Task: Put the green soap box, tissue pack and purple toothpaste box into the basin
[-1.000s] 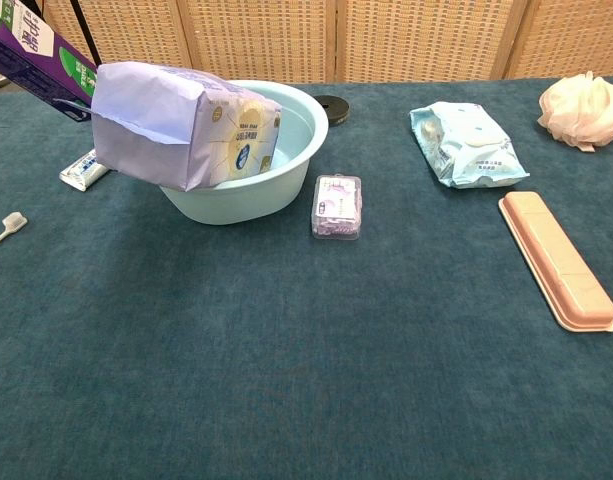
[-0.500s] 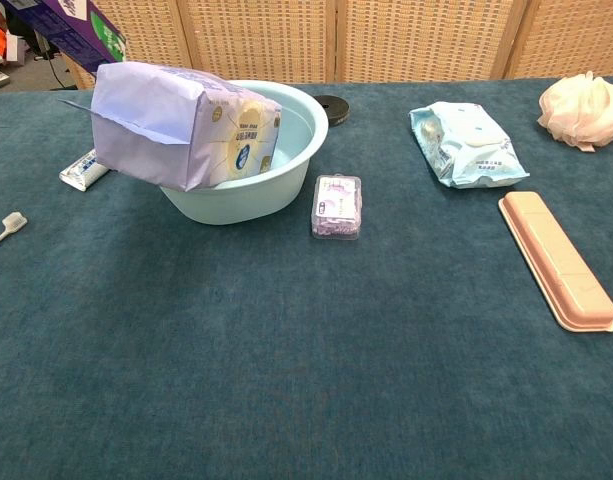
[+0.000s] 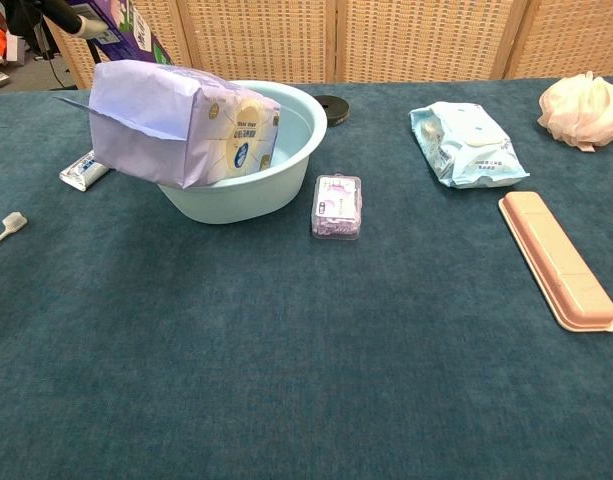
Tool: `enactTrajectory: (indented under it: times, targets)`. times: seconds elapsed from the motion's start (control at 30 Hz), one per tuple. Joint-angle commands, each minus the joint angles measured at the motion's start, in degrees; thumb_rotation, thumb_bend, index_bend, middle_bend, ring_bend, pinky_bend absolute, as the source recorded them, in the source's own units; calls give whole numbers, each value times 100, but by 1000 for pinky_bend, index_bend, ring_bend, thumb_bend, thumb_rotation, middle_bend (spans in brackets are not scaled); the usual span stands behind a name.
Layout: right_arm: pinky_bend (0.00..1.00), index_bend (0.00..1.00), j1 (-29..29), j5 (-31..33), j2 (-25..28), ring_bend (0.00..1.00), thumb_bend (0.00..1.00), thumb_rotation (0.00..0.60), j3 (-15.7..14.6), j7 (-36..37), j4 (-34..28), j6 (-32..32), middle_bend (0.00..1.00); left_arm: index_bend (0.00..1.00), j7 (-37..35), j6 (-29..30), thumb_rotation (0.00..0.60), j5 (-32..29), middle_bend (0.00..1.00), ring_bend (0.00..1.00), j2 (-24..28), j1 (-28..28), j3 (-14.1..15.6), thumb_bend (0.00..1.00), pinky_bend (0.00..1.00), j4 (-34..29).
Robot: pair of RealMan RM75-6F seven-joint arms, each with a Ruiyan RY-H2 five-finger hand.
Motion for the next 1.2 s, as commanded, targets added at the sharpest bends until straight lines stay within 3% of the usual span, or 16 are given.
enactTrajectory:
  times: [0.03,0.57,1.03,1.13,1.2]
  targets:
    - [15,194,5,25,-1,0,105,600,12,14,18,-11,0,893,-107,-6,600,106,93,2,-217,-119,4,506,64,196]
    - [16,194,20,134,-10,0,105,600,61,96,98,-54,0,895,-443,164,600,552,93,2,-579,-383,-225,499,64,419]
    - [16,194,-17,86,22,0,105,600,72,89,60,30,0,893,-283,101,600,550,92,4,-638,-140,266,473,64,206]
    - [16,194,-23,61,26,0,105,600,67,75,49,41,0,806,-159,-9,600,530,86,4,-559,-85,422,431,64,172]
    - [16,194,-27,47,23,0,105,600,63,61,41,48,0,664,-115,-108,600,499,46,2,-486,-54,494,395,64,123]
